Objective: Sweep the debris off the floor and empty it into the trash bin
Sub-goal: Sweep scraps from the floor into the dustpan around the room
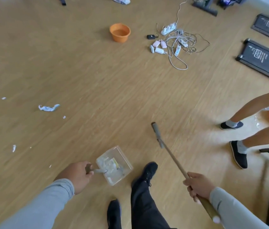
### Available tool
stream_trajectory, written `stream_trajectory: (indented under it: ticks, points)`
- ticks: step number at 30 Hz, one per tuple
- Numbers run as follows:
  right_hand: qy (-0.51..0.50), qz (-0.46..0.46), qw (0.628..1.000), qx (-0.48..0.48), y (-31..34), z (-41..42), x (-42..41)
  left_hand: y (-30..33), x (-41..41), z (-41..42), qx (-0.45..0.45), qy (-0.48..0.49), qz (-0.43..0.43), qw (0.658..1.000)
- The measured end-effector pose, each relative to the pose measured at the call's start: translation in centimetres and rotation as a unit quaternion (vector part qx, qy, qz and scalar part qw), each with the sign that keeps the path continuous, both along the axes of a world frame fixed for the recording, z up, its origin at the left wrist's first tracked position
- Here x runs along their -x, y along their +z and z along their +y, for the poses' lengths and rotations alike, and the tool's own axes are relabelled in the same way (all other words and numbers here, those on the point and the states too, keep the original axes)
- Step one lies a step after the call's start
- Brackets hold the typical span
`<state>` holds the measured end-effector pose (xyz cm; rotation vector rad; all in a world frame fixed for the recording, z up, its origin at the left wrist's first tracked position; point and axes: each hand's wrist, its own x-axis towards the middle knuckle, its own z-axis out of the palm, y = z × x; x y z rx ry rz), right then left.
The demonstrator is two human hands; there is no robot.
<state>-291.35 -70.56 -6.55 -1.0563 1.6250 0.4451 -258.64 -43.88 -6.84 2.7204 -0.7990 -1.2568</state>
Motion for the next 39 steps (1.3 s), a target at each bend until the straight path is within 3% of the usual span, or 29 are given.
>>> stream_trajectory:
  ticks: [5, 12, 17, 21, 24, 28, 33, 39]
  points:
    - [0.030, 0.046, 0.997, 0.052, -1.7, -9.5, -1.9, -0.6, -1.5, -6.2, 0.006, 0.016, -0.011, 1.000]
    - [0.070, 0.132, 0.988, 0.039, -6.0, -23.6, -5.9, -2.5, -5.4, -16.8, -0.009, 0.018, -0.011, 1.000]
    - [0.146, 0.132, 0.980, -0.034, -10.0, -21.4, -10.7, -3.9, -7.0, -22.3, -0.032, 0.015, -0.007, 0.999]
    - [0.283, 0.095, 0.950, -0.089, -8.9, -15.0, -12.6, -3.5, -7.6, -23.5, -0.036, 0.037, 0.004, 0.999]
    - [0.264, 0.029, 0.953, -0.149, -6.2, -14.5, -12.7, -2.9, -8.1, -23.8, -0.037, 0.046, 0.006, 0.998]
    - [0.148, -0.015, 0.968, -0.201, -3.1, -19.4, -11.6, -2.4, -9.1, -24.2, -0.038, 0.044, 0.015, 0.998]
    - [0.108, -0.035, 0.988, -0.102, -0.5, -25.0, -11.6, -1.1, -11.3, -24.6, -0.026, 0.065, 0.020, 0.997]
    - [0.128, 0.062, 0.989, 0.043, -6.7, -36.3, -16.4, -2.9, -13.9, -27.9, 0.017, 0.130, 0.009, 0.991]
